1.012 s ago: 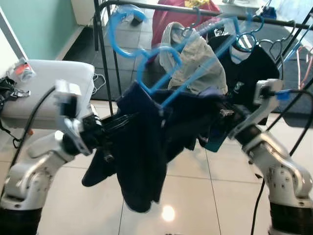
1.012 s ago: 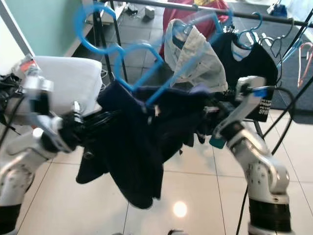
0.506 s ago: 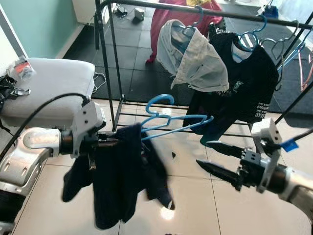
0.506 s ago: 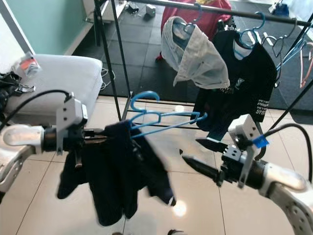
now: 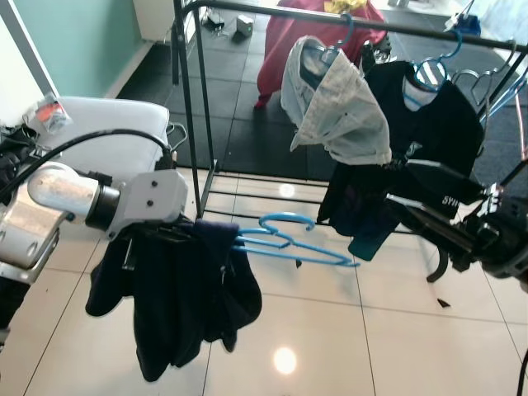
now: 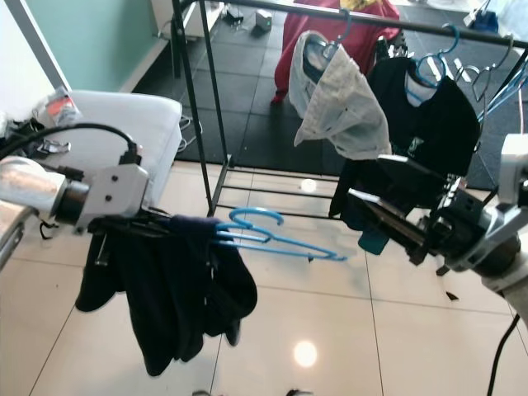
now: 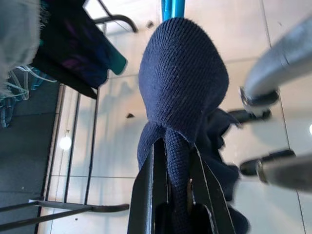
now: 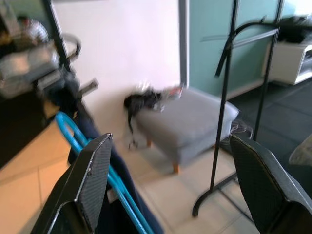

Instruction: Hang hanger

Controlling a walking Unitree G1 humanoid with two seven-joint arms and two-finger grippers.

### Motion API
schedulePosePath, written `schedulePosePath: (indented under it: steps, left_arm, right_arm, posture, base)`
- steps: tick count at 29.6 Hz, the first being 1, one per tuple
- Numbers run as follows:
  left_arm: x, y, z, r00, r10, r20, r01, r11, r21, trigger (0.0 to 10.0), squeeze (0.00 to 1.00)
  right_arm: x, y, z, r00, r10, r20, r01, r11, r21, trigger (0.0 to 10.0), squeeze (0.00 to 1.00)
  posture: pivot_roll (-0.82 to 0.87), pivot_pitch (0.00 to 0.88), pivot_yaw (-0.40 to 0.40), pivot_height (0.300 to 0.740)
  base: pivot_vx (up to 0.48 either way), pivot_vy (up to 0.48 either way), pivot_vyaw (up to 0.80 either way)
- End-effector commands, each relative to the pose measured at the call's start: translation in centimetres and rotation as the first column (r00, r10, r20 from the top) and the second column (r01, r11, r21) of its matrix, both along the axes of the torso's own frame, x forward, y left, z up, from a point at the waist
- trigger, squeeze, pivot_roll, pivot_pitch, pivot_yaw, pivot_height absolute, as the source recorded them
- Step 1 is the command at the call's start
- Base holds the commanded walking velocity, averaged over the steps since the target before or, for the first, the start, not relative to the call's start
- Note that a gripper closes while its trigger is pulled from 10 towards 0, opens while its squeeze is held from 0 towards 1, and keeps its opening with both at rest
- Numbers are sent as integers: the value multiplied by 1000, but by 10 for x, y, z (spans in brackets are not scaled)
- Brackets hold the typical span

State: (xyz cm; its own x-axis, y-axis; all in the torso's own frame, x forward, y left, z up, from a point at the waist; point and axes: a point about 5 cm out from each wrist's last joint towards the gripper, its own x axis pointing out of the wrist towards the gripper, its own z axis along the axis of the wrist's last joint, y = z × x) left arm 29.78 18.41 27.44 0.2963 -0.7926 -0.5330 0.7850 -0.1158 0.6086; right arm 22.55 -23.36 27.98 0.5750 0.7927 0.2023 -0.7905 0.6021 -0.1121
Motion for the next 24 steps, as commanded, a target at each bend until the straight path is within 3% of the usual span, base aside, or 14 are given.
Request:
schedulePosePath:
  steps: [1, 2, 10, 16, 24]
  left_arm:
    - [-3, -2, 10, 998, -50, 30, 49, 998, 48, 10000, 0]
    - [-4, -5, 12, 997, -75, 30, 73, 996, 53, 10000, 0]
    - [-5, -23, 17, 988, -152, -5, 152, 988, 17, 10000, 0]
    - [-12, -41, 21, 966, -249, -71, 247, 968, -35, 10000, 0]
    - [-18, -50, 23, 948, -304, -97, 298, 952, -71, 10000, 0]
  right_arm:
    - [1, 3, -11, 999, 20, -51, -25, 995, -100, 10000, 0]
    - [0, 4, -17, 996, 29, -87, -42, 988, -151, 10000, 0]
    - [-6, 15, -27, 975, 126, -183, -169, 956, -241, 10000, 0]
    - [-4, 29, -28, 969, 173, -174, -219, 929, -298, 10000, 0]
    - [1, 51, -37, 956, 237, -174, -282, 906, -315, 10000, 0]
  posture:
    - [-44, 164, -17, 740]
    - [-44, 164, -17, 740]
    - [-45, 161, -11, 740]
    - [-48, 159, -8, 740]
    - [-46, 156, -7, 740]
  base:
    - [0, 0, 0]
    - [0, 0, 0]
    - [0, 0, 0]
    - [0, 0, 0]
    - [0, 0, 0]
